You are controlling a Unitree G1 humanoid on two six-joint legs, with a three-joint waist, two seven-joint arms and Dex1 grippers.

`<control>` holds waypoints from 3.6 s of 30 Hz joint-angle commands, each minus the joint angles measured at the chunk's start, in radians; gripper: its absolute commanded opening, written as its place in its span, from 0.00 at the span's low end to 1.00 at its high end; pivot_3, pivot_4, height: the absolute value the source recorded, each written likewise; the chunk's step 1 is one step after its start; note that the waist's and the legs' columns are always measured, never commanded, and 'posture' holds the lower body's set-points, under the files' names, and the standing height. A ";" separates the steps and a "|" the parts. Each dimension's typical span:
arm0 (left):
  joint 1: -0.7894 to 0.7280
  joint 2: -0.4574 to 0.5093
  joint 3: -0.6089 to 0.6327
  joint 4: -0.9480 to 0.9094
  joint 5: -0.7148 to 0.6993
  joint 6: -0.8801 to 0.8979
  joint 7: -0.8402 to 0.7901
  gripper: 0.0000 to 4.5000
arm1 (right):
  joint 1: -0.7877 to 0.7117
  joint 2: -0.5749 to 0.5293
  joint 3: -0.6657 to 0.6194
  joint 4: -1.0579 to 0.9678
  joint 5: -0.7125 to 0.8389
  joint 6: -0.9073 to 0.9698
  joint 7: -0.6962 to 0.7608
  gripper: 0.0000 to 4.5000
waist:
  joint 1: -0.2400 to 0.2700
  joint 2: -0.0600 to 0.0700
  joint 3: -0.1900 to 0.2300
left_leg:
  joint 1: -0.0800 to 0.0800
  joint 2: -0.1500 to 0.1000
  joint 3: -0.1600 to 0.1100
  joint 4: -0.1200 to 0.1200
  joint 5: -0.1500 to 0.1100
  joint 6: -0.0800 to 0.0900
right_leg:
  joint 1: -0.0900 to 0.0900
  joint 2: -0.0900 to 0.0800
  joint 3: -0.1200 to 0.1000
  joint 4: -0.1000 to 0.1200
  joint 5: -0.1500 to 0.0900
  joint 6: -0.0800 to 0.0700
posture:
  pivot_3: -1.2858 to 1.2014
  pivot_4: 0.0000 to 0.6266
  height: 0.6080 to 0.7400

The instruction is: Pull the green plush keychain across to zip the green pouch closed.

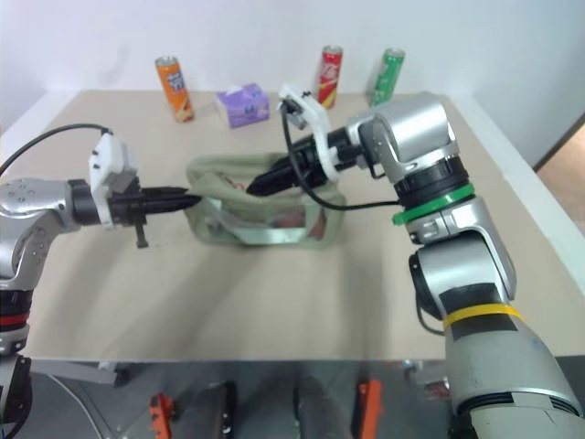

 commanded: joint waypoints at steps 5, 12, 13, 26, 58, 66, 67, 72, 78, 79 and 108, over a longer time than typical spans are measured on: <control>0.012 0.009 0.023 -0.057 -0.035 0.014 0.010 0.00 | 0.079 -0.031 0.119 -0.087 -0.161 -0.284 0.064 0.91 | -0.003 0.000 0.000 | 0.000 0.000 0.000 0.000 0.000 0.000 | 0.000 0.000 0.000 0.000 0.000 0.000 | 0.52 0.24 1.00; 0.024 0.017 0.038 -0.080 -0.045 0.032 0.021 0.00 | 0.057 0.023 0.092 -0.071 -0.174 -0.310 0.098 0.91 | -0.003 0.000 0.000 | 0.001 0.001 0.000 0.000 0.000 0.000 | 0.000 0.001 0.000 0.001 0.000 -0.001 | 0.52 0.24 1.00; 0.024 0.017 0.040 -0.082 -0.046 0.034 0.022 0.00 | 0.054 0.030 0.088 -0.064 -0.177 -0.311 0.099 0.91 | -0.003 0.000 0.000 | 0.001 0.001 0.000 0.000 0.000 0.000 | 0.000 0.001 0.000 0.001 0.000 -0.001 | 0.52 0.24 1.00; 0.041 0.027 0.052 -0.107 -0.065 0.041 0.042 0.00 | 0.051 0.065 0.084 -0.083 -0.178 -0.299 0.132 0.74 | -0.003 0.000 0.000 | 0.001 0.001 -0.001 -0.003 0.000 0.000 | -0.001 0.001 -0.001 0.000 0.000 -0.001 | 0.52 0.24 1.00; 0.045 0.026 0.045 -0.114 -0.092 0.035 0.073 0.00 | -0.083 -0.064 -0.114 -0.064 -0.120 -0.403 0.267 0.01 | 0.000 0.001 0.001 | 0.001 0.001 -0.003 -0.005 0.000 -0.001 | -0.001 0.001 -0.003 0.000 -0.003 -0.002 | 0.52 0.24 1.00; 0.020 0.021 0.032 -0.092 -0.088 0.028 0.066 0.00 | -0.009 -0.107 -0.100 -0.156 -0.118 -0.381 0.255 0.01 | -0.001 0.001 0.001 | 0.002 0.001 -0.003 -0.006 0.000 -0.001 | -0.001 0.001 -0.004 0.001 -0.003 -0.003 | 0.52 0.24 1.00; 0.018 0.020 0.031 -0.091 -0.088 0.028 0.066 0.00 | -0.003 -0.105 -0.099 -0.157 -0.121 -0.378 0.246 0.06 | -0.001 0.001 0.001 | 0.002 0.001 -0.003 -0.006 0.000 -0.001 | -0.001 0.001 -0.004 0.001 -0.003 -0.003 | 0.52 0.24 1.00; 0.015 0.021 0.029 -0.086 -0.088 0.026 0.063 0.00 | 0.051 -0.127 -0.065 -0.217 -0.131 -0.405 0.268 0.43 | -0.001 0.001 0.001 | 0.001 0.001 -0.003 -0.006 0.000 -0.001 | -0.001 0.001 -0.004 0.001 -0.003 -0.003 | 0.52 0.24 1.00; 0.020 0.026 0.036 -0.094 -0.093 0.032 0.066 0.00 | 0.076 -0.132 -0.027 -0.214 -0.167 -0.443 0.275 0.89 | -0.001 0.001 0.001 | 0.001 0.001 -0.004 -0.006 0.000 -0.001 | -0.001 0.001 -0.004 0.001 -0.003 -0.003 | 0.52 0.24 1.00; 0.020 0.027 0.037 -0.095 -0.093 0.033 0.066 0.00 | 0.076 -0.128 -0.024 -0.205 -0.172 -0.450 0.273 0.98 | -0.001 0.001 0.001 | 0.001 0.001 -0.004 -0.006 0.000 -0.001 | -0.001 0.001 -0.004 0.001 -0.003 -0.003 | 0.52 0.24 1.00; 0.028 0.024 0.044 -0.110 -0.100 0.046 0.084 0.00 | -0.061 -0.119 -0.033 0.035 -0.130 -0.568 0.346 0.49 | -0.007 0.002 0.001 | 0.003 0.001 -0.008 -0.006 0.000 -0.001 | 0.000 0.002 -0.009 0.004 -0.004 -0.006 | 0.52 0.24 1.00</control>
